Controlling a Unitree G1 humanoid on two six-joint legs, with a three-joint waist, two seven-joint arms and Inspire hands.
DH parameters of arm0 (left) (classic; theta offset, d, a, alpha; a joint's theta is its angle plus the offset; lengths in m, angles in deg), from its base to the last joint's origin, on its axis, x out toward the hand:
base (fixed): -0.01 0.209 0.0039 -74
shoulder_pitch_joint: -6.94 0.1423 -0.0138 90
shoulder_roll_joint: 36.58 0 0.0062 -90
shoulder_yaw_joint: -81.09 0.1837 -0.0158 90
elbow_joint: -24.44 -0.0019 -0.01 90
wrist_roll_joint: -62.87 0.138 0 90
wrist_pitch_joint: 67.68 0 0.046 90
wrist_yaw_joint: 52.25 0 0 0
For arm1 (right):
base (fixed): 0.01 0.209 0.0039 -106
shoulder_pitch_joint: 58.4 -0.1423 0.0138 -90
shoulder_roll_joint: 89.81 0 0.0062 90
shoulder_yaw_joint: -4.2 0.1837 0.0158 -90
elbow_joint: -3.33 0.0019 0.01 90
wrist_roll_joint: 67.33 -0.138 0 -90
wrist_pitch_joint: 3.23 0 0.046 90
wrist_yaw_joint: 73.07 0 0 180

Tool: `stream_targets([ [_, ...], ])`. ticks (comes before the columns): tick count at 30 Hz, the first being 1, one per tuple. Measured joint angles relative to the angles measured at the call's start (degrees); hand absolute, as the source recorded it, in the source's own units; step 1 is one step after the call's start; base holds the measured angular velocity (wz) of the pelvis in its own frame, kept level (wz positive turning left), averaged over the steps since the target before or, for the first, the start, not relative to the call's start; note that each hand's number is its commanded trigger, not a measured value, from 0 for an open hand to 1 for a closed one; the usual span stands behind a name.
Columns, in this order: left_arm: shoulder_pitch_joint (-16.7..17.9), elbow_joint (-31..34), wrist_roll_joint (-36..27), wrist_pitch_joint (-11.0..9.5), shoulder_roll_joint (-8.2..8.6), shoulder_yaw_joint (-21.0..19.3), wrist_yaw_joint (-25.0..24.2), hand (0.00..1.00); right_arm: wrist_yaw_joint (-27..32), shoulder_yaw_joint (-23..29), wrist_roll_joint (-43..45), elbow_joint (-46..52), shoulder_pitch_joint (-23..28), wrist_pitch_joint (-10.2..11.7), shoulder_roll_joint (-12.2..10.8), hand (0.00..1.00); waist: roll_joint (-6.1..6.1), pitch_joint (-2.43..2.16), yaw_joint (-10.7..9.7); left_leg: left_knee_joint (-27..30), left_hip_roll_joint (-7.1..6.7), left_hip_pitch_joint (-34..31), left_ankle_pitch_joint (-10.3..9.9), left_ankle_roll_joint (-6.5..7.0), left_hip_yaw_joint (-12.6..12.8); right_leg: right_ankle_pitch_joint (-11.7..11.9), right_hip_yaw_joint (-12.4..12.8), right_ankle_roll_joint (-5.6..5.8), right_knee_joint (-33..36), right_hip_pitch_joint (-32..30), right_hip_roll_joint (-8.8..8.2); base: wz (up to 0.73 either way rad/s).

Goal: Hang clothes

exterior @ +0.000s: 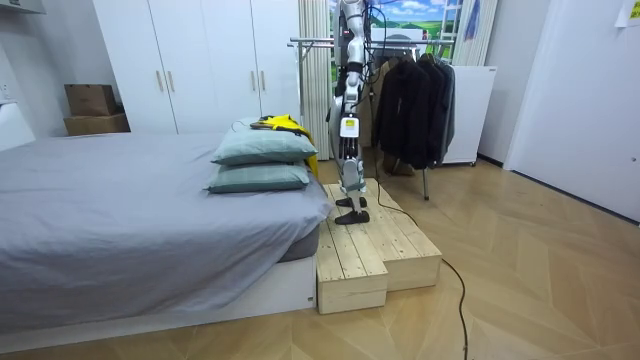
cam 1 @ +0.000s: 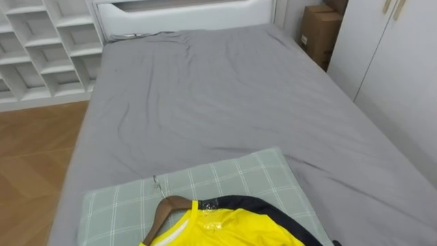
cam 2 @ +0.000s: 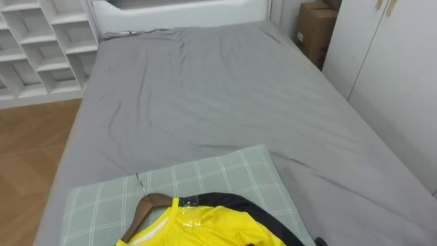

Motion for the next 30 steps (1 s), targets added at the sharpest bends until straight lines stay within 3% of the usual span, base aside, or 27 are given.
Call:
stream_targets([
  [5,0.04,4.11,-0.01,-2.85,0.1,-3.52,4.44,0.0,0.2,0.07,0.66,0.16,-0.02,0.03,0.06,0.0,0.1,0.12,0.17,-0.03,-0.02,0.49,0.0,0.0,-0.08,0.0,-0.05,0.01,0.0,0.44,-0.01,0.0],
  [12,-0.01,7.32,0.46,-5.41,0.05,-4.12,7.47,0.0,0.0,0.12,1.38,0.41,0.1,1.02,0.1,0.0,0.29,-0.02,-0.1,-0.05,-0.07,0.18,0.0,0.01,-0.41,-0.01,-0.63,0.01,-0.1,0.39,-0.03,0.03],
  [14,0.74,10.68,1.35,-5.91,0.06,-4.08,9.52,0.0,0.03,0.09,1.32,0.35,0.31,1.48,0.24,0.0,0.41,-0.03,0.06,-0.03,-0.08,0.15,0.0,0.01,-0.46,0.0,-0.69,0.01,-0.1,0.34,-0.03,0.0],
  [21,-0.01,12.35,5.71,-8.17,-0.1,-4.11,14.67,0.0,0.15,0.15,1.98,0.22,0.23,2.6,0.65,0.0,1.31,-0.2,-0.05,-1.14,-0.07,1.04,0.02,0.02,-0.46,0.0,-0.44,0.01,-0.07,0.72,0.05,0.0],
  [24,0.13,14.31,6.86,-8.31,-0.12,-3.86,16.59,0.0,0.46,0.14,1.95,0.28,0.4,2.59,0.71,0.0,1.32,0.29,-0.37,-1.36,-0.19,1.75,0.02,0.03,-0.79,-0.07,-0.56,0.11,-0.25,1.79,0.33,0.02],
  [30,-0.18,17.78,13.68,-9.5,-0.36,-0.55,21.7,0.0,1.22,0.05,5.88,0.67,-0.87,2.71,1.13,0.0,1.3,0.08,-1.69,-1.38,-0.4,1.61,0.04,0.06,-1.81,-0.15,-1.09,0.22,-0.14,1.47,0.29,0.06],
])
